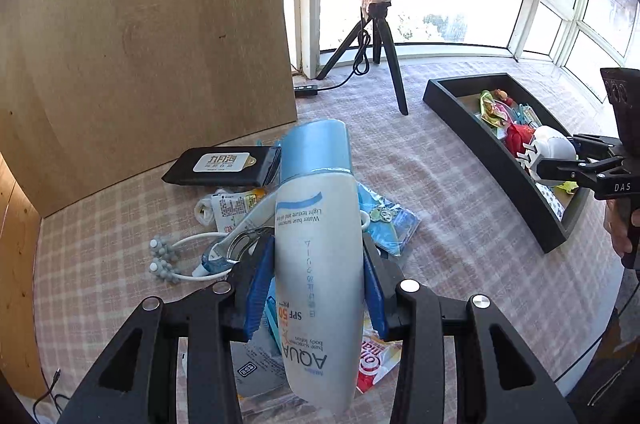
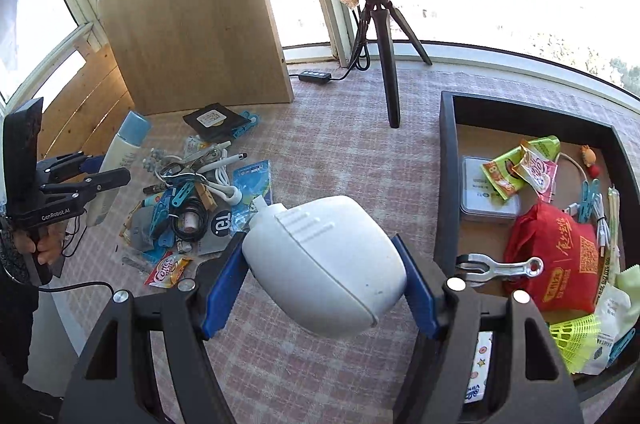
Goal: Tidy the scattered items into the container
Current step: 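Carry the bottle and white device into the black tray and release both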
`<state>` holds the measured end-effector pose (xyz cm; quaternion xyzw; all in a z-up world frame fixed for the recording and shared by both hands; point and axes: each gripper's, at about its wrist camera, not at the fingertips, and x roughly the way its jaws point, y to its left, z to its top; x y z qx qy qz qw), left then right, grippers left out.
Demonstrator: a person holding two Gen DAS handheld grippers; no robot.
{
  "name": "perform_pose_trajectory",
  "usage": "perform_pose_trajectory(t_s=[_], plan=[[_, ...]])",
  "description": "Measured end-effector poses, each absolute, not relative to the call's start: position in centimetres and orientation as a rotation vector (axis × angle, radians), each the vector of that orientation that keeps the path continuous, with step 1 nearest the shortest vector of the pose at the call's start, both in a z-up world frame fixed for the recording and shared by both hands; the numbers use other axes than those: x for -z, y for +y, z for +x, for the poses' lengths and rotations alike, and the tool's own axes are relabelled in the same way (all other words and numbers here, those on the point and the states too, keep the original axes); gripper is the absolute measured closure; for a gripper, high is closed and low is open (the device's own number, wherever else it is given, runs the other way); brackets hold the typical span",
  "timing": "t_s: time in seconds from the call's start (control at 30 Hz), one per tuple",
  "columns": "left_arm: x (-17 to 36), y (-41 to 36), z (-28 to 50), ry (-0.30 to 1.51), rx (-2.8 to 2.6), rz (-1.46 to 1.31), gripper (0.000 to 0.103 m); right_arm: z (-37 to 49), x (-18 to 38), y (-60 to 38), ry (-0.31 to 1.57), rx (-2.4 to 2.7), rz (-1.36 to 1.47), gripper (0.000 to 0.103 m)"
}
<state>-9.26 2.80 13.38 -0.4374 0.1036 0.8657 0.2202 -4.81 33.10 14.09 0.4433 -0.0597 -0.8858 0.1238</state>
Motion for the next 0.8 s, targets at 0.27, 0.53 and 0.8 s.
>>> perform_pose_trajectory(t_s=[0.27, 0.53, 0.8], plan=[[-15.7, 9.6, -6.2, 0.329, -2.336, -1.132, 0.064, -1.4, -16.0, 38.9, -0.232, 2.717, 1.313, 0.033], [-16.9, 17.0, -4.3, 0.323, -2.315, -1.092, 0.064, 1.2, -17.2, 44.2, -0.191, 2.782, 1.338, 0.033], [-17.3, 24.4, -3.3, 0.291, -2.296, -1.06, 0.064, 2.6, -18.4, 49.5, -0.141, 2.826, 1.337, 0.033]])
